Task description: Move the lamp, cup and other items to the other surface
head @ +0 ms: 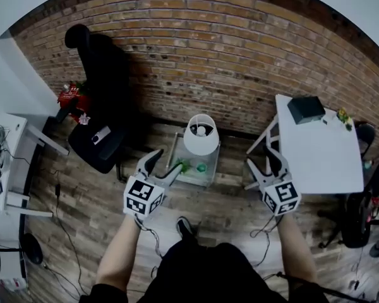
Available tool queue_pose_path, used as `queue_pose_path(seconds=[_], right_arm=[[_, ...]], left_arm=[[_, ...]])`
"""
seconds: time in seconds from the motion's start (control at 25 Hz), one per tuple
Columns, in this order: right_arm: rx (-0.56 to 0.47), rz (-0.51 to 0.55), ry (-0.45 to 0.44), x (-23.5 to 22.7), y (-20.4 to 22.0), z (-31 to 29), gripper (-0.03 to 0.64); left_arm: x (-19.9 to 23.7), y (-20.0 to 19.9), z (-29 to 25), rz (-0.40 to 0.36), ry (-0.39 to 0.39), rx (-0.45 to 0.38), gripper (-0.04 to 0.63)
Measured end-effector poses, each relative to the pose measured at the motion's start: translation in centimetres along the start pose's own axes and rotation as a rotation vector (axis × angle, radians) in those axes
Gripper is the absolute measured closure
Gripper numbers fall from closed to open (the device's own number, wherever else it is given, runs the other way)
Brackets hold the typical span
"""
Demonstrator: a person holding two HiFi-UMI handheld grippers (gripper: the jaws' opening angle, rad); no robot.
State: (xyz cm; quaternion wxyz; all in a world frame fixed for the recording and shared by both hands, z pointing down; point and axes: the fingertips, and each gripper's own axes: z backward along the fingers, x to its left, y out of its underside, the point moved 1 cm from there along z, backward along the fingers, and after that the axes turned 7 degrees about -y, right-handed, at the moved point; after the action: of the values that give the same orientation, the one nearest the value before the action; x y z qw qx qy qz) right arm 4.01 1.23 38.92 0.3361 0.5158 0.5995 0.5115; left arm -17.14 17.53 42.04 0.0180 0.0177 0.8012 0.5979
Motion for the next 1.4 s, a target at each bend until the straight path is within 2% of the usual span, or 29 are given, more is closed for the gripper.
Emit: queue_pose_path(seconds=[0.28, 0.52, 0.76, 0.92, 1.16, 1.4], right_arm=[[0.088, -0.021, -0.071, -1.9, 3.4, -6.3, 0.349], [0.148, -0.010, -0.156, -4.9, 7.7, -11.6, 0.333], [0.200, -0.079, -0.246, -9.3, 10.9, -15.7, 0.325], [0.228, -0.088, -0.315, -12.0, 13.5, -18.0, 0.316], [0.272, -0.062, -0.421, -12.9, 17.9, -19.9, 0.291], [0.335, -0.043, -0.464, -12.7, 21.5, -22.5, 0.288]], left_arm=[[4.4, 3.8, -5.2, -0.028, 0.082, 0.106, 0.298], [5.5, 5.7, -10.3, -0.039, 0.146, 0.161, 0.271], [6.0, 7.0, -16.5, -0.070, 0.124, 0.287, 0.267], [6.2, 8.1, -20.7, -0.098, 0.104, 0.354, 0.267], [4.8, 12.1, -24.1, -0.159, 0.148, 0.475, 0.260], [6.3, 16.0, -27.1, -0.188, 0.177, 0.526, 0.258]])
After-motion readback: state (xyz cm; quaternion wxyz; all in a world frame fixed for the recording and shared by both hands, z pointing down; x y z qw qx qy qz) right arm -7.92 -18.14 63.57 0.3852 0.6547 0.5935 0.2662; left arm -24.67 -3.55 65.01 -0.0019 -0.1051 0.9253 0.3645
